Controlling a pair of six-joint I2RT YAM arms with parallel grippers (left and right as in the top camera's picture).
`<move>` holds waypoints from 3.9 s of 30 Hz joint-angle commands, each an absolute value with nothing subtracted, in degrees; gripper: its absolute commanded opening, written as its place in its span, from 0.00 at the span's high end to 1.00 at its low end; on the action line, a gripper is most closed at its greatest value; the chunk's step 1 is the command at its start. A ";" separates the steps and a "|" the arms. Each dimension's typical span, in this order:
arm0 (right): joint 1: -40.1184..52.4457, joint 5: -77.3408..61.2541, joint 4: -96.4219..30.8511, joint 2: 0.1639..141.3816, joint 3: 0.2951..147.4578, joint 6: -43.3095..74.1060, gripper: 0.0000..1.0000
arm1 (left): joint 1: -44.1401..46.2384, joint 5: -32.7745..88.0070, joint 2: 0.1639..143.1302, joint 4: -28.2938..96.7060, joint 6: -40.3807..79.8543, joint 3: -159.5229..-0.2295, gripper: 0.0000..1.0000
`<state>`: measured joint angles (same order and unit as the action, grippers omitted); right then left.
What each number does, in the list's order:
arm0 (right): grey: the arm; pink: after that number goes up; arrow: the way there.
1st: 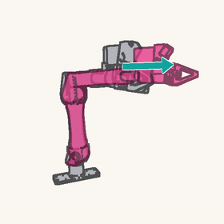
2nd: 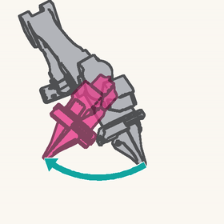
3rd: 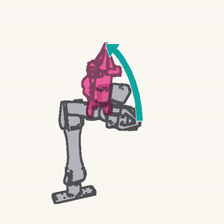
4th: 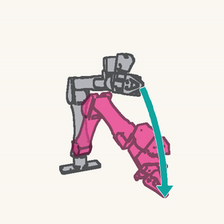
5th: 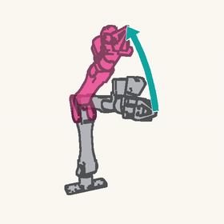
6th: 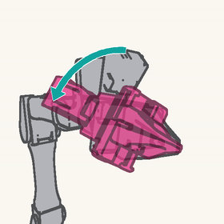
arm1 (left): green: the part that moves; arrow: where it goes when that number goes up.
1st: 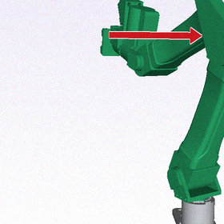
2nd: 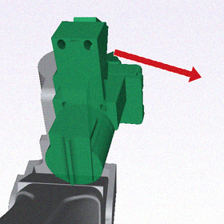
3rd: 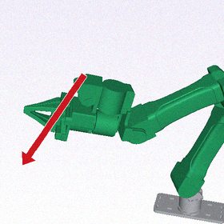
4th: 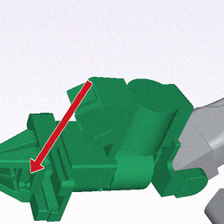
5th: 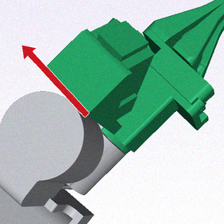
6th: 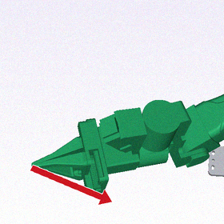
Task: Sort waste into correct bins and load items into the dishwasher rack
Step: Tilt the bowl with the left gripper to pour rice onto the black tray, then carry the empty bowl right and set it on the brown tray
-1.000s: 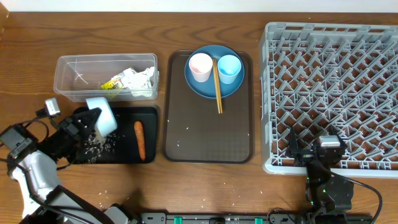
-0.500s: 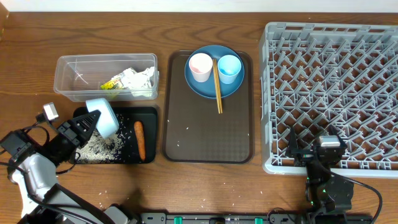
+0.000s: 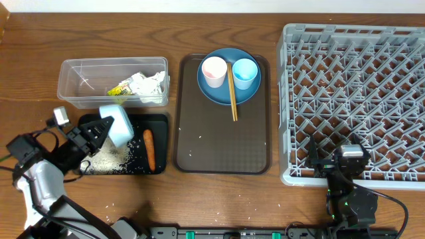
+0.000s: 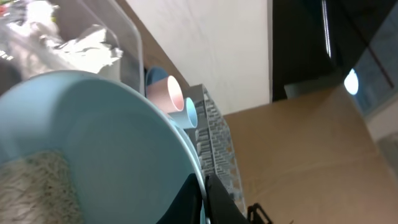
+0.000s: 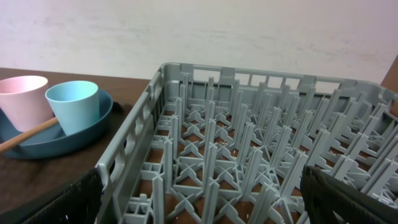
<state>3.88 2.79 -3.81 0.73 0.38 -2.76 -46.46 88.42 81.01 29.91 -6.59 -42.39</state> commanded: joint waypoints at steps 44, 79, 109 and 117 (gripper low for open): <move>4.91 2.96 -4.03 0.67 0.30 -2.85 0.01 | -42.83 86.89 81.36 24.43 13.91 -42.11 0.94; 4.91 2.96 -4.03 0.67 0.30 -2.85 0.01 | -37.12 66.85 65.28 23.40 29.50 -45.30 0.94; 4.91 2.96 -4.03 0.67 0.30 -2.85 0.01 | 42.96 1.69 70.02 24.77 32.27 -45.23 0.94; 4.91 2.96 -4.03 0.67 0.30 -2.85 0.01 | 43.48 1.69 81.17 17.28 32.25 -45.23 0.94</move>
<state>3.88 2.79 -3.81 0.73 0.38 -2.74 43.35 3.49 78.96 18.35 31.75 -44.03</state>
